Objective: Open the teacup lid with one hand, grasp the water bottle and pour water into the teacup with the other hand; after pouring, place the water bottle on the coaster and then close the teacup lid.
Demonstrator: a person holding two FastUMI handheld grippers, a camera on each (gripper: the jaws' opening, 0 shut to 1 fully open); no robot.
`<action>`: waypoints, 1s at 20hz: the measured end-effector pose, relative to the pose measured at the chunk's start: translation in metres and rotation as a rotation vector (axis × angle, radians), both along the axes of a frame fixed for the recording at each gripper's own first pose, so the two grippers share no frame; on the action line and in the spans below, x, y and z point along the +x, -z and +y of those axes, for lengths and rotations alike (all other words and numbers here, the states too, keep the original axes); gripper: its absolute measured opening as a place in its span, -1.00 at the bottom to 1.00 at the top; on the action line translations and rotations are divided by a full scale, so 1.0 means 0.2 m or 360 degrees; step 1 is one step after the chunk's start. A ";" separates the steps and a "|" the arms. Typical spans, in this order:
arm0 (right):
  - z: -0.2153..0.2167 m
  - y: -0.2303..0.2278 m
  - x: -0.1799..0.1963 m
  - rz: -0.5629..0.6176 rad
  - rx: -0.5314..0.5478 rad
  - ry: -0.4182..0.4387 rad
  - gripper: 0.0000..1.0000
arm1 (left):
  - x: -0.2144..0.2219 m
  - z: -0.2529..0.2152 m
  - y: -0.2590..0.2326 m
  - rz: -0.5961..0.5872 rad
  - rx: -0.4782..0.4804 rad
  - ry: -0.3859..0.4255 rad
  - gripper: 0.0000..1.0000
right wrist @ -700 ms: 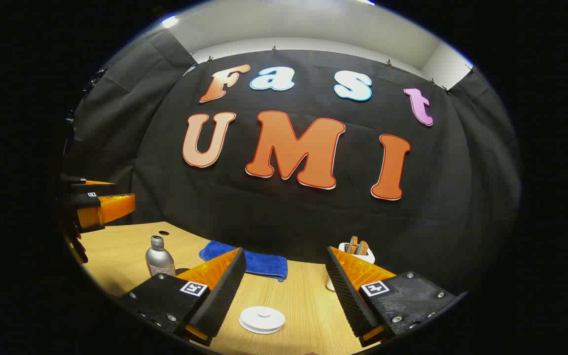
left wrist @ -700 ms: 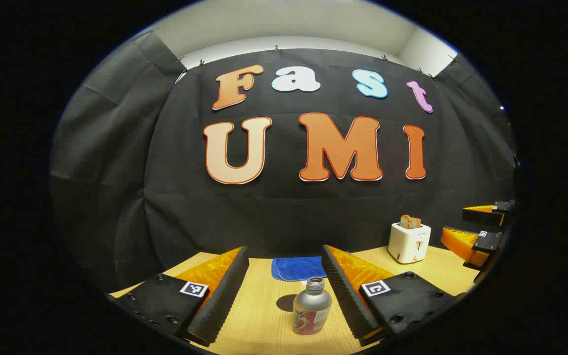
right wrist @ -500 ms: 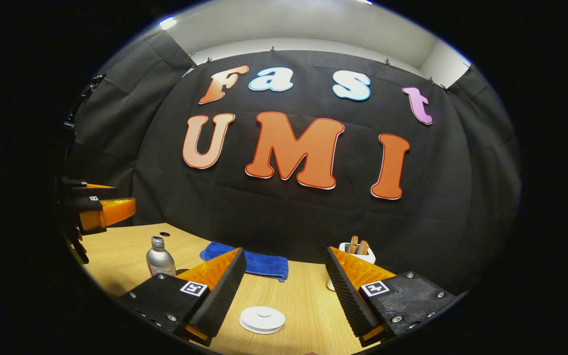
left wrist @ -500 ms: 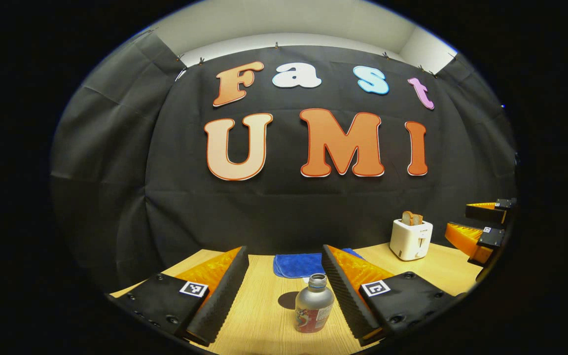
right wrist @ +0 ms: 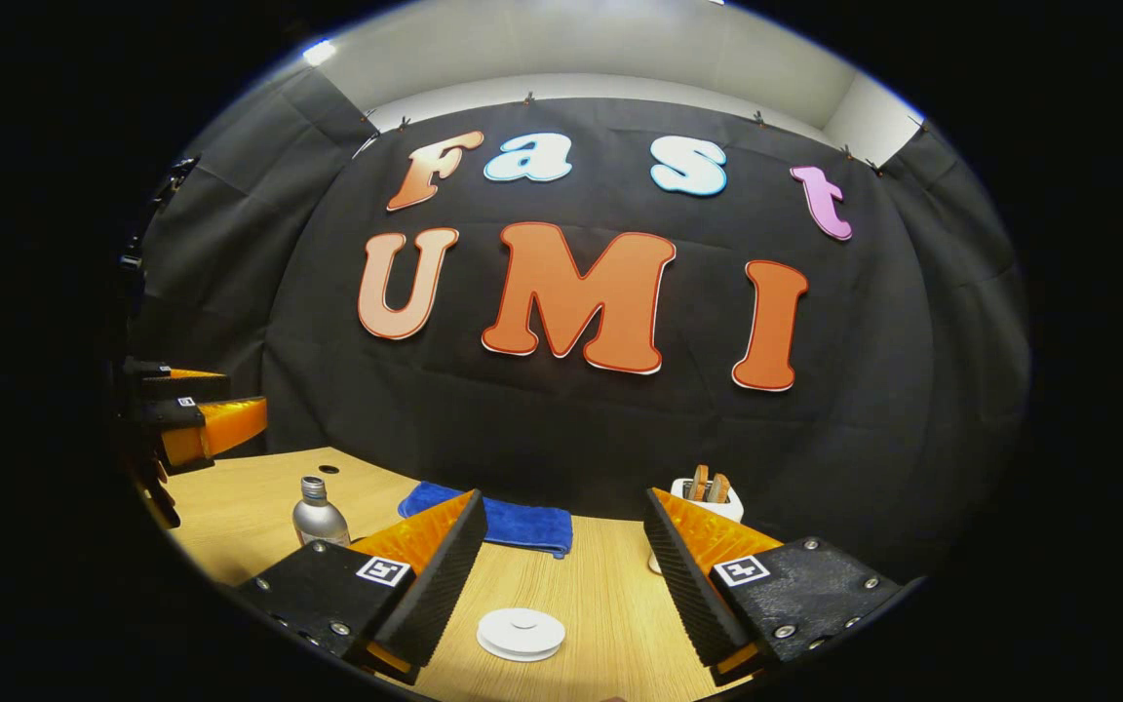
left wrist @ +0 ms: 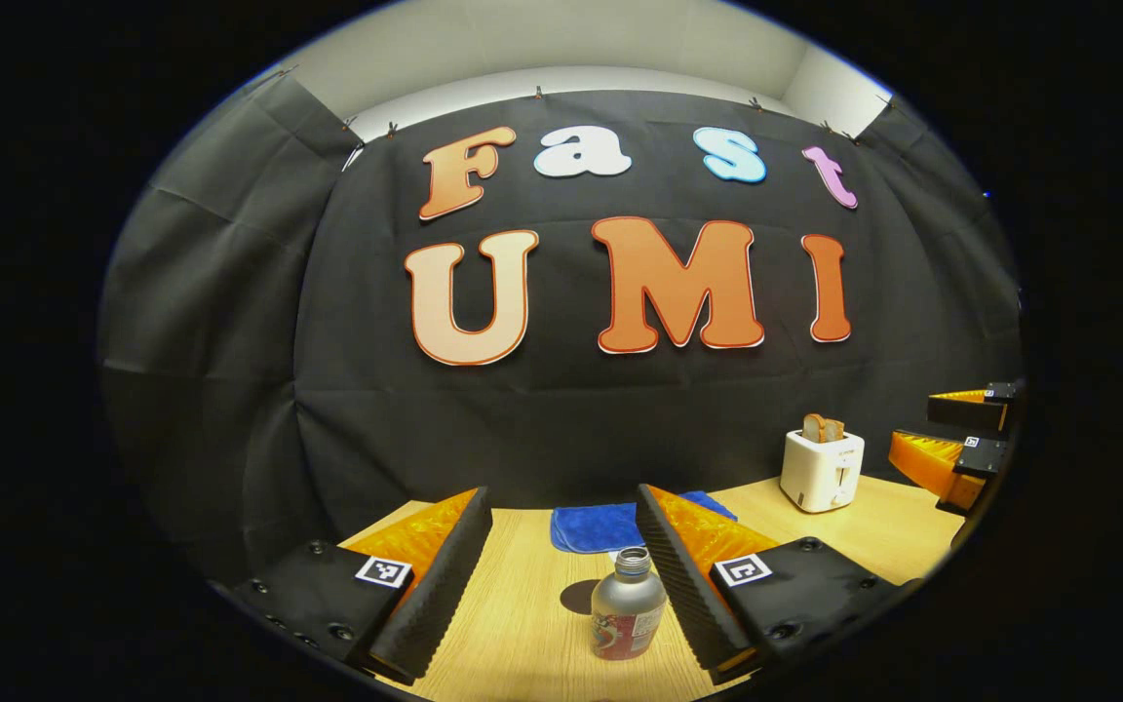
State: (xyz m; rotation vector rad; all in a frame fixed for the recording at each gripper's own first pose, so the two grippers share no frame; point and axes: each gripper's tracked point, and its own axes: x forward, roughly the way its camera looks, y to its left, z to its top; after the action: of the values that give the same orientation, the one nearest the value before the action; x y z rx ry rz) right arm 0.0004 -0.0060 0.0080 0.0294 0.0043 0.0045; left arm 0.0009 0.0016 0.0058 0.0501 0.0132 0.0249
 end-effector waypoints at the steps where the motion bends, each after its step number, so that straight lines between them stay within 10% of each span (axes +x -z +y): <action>1: 0.00 0.00 0.00 0.0001 -0.0003 0.0002 0.94 | 0.00 0.01 0.00 0.0003 0.0007 -0.0008 0.93; 20: 0.15 0.38 0.05 0.0279 0.0116 -0.0187 0.88 | -0.07 -0.03 0.05 0.0002 0.0100 -0.0012 0.93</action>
State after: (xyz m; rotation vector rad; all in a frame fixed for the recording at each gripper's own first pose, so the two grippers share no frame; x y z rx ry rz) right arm 0.0109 0.0248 -0.0674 0.1024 0.1809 0.1193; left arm -0.0135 -0.0043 -0.0047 0.1132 0.0138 0.0325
